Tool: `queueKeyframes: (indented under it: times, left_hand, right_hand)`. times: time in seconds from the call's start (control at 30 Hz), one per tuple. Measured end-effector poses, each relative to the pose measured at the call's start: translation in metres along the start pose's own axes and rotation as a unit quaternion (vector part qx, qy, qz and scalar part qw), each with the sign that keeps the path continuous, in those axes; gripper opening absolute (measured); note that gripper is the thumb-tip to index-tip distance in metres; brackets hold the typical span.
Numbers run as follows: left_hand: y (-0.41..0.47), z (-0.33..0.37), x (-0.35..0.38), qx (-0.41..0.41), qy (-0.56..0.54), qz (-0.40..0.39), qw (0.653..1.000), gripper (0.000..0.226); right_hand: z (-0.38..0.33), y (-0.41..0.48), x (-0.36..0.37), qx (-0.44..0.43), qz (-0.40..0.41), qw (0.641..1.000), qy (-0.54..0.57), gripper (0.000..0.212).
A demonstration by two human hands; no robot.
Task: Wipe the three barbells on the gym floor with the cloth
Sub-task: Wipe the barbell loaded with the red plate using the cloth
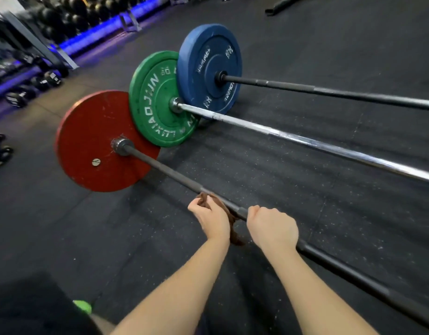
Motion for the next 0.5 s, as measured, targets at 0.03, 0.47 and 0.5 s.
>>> queueKeyframes:
  times: [0.03,0.47,0.5]
  left_hand:
    - [0.005,0.000,0.000,-0.012,0.003,0.011,1.000,0.014]
    - [0.074,0.018,-0.005,-0.071,-0.089,0.052,0.992,0.019]
    - [0.065,0.015,-0.005,-0.066,-0.089,0.053,0.992,0.018]
  right_hand:
    - [0.000,-0.001,-0.001,-0.002,-0.001,1.000,-0.005,0.035]
    - [-0.001,0.005,0.005,0.004,-0.027,1.000,-0.001,0.032]
    - [-0.002,0.005,0.005,0.009,-0.029,1.000,0.006,0.028]
Point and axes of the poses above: each hand's wrist, its own y-axis towards the middle knuckle, its own x-axis out of the palm, z = x × y, the point moved 7 cm from there along y, towards the middle knuckle, and after that the axes turned 15 degrees about -y, right-handed, at the moved point
